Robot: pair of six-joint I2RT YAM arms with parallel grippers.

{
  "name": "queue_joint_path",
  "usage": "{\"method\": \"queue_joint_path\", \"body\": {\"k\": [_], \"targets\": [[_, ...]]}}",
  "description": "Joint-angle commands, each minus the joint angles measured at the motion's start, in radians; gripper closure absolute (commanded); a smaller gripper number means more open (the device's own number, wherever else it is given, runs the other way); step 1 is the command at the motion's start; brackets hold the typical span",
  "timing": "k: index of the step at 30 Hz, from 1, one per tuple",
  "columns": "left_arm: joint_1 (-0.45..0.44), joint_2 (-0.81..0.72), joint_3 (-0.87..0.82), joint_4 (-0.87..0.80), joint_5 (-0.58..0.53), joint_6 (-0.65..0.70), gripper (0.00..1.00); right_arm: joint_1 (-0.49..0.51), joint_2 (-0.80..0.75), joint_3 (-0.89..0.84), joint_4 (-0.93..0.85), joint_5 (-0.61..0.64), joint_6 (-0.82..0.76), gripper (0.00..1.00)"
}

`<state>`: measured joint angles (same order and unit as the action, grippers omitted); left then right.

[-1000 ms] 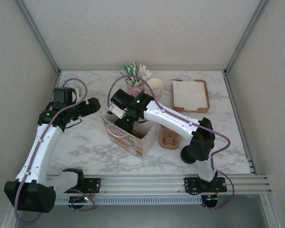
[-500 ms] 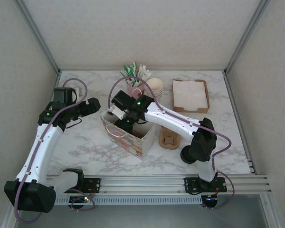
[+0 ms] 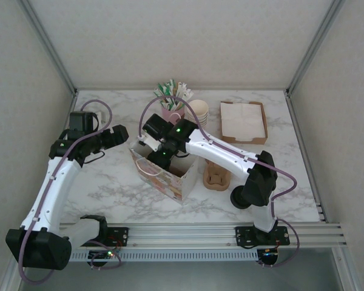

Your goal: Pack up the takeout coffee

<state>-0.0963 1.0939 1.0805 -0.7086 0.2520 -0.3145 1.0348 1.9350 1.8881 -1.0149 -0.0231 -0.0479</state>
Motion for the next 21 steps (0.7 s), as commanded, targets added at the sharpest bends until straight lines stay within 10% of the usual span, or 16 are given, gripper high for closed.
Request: {"method": "queue_joint_path", "body": {"k": [1, 21], "targets": [[0.004, 0.003, 0.016, -0.019, -0.003, -0.002, 0.10, 0.009, -0.047, 0.034, -0.034, 0.012, 0.016, 0.44], [0.004, 0.009, 0.016, -0.020, -0.007, 0.000, 0.11, 0.011, 0.028, -0.013, -0.042, 0.030, 0.032, 0.44]]}}
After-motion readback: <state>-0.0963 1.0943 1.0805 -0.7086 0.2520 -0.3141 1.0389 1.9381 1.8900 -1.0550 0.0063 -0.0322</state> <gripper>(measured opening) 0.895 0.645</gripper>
